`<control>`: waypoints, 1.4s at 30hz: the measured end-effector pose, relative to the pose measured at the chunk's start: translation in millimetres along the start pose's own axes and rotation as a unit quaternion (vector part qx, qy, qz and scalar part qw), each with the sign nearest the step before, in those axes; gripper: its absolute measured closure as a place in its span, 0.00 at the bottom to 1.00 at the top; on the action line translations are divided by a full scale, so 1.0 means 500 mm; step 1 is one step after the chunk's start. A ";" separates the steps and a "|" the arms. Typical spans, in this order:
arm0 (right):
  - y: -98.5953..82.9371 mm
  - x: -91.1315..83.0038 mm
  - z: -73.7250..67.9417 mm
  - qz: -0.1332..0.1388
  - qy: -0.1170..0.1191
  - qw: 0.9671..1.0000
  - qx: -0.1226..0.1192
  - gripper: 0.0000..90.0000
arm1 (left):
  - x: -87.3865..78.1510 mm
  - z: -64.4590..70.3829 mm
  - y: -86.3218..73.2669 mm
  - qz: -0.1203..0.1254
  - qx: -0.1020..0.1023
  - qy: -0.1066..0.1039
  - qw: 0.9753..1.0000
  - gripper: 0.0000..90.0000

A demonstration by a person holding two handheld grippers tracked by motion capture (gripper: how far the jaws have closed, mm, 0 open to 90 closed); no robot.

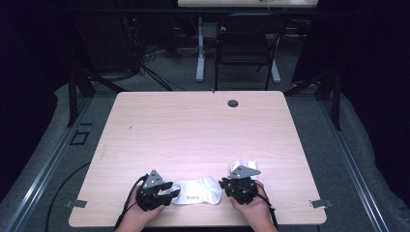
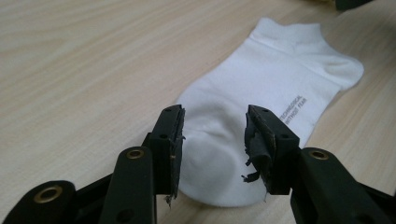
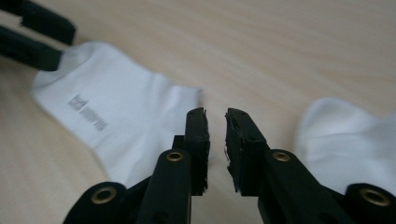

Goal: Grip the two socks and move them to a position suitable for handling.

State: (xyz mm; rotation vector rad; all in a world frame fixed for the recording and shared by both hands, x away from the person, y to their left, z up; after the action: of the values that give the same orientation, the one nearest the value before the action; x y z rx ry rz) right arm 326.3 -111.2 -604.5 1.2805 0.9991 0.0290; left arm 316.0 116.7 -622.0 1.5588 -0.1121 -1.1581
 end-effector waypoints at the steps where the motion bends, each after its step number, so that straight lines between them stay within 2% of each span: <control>1: 0.003 -0.006 0.017 0.010 -0.021 1.000 0.002 0.84 | -0.001 -0.003 0.002 0.002 0.000 0.002 1.000 0.63; 3: 0.000 -0.014 0.051 0.013 -0.055 0.998 0.011 0.82 | -0.003 -0.010 0.004 0.005 -0.004 0.005 1.000 0.62; 6: -0.011 -0.016 0.088 0.008 -0.078 0.996 0.034 0.79 | -0.003 -0.014 0.006 0.007 -0.006 0.008 1.000 0.62; 9: -0.023 -0.009 0.106 -0.004 -0.083 0.995 0.050 0.77 | -0.003 -0.019 0.008 0.008 -0.006 0.011 1.000 0.62; 13: -0.028 0.001 0.110 -0.010 -0.075 0.995 0.063 0.74 | -0.002 -0.027 0.006 0.006 -0.010 0.015 1.000 0.62; 17: -0.036 0.018 0.112 -0.025 -0.079 0.995 0.061 0.73 | -0.003 -0.030 0.009 0.009 -0.016 0.014 1.000 0.62; 19: -0.042 0.030 0.108 -0.035 -0.075 0.995 0.061 0.74 | -0.004 -0.033 0.011 0.009 -0.013 0.015 1.000 0.61; 20: -0.040 0.034 0.106 -0.030 -0.075 0.995 0.058 0.75 | -0.003 -0.034 0.013 0.012 -0.016 0.016 1.000 0.61; 26: -0.025 0.054 0.092 -0.046 -0.068 0.996 0.039 0.76 | -0.003 -0.047 0.030 0.018 -0.019 0.018 0.999 0.61; 32: 0.001 0.089 0.073 -0.047 -0.051 0.997 0.042 0.77 | -0.002 -0.057 0.052 0.027 -0.016 0.023 0.999 0.61; 37: 0.022 0.122 0.048 -0.039 -0.034 0.998 0.044 0.78 | 0.005 -0.069 0.056 0.023 -0.014 0.029 0.999 0.62; 42: 0.038 0.146 0.014 -0.042 -0.020 0.999 0.029 0.78 | 0.004 -0.074 0.055 0.024 -0.017 0.032 0.999 0.62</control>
State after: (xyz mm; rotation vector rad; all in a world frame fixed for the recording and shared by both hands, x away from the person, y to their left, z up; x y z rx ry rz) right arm 384.0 -71.2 -633.4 1.2857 1.0246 -0.0891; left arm 356.7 131.6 -605.5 1.5531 -0.0871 -1.0664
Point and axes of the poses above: each handheld gripper's, and its own axes: x roughly forward along the jaws, y roughly out of its top, z roughly to its right, the point moved 8 cm from there along x, roughly forward along the jaws, and after that the axes turned 3 degrees about z, right-handed, at the moved point
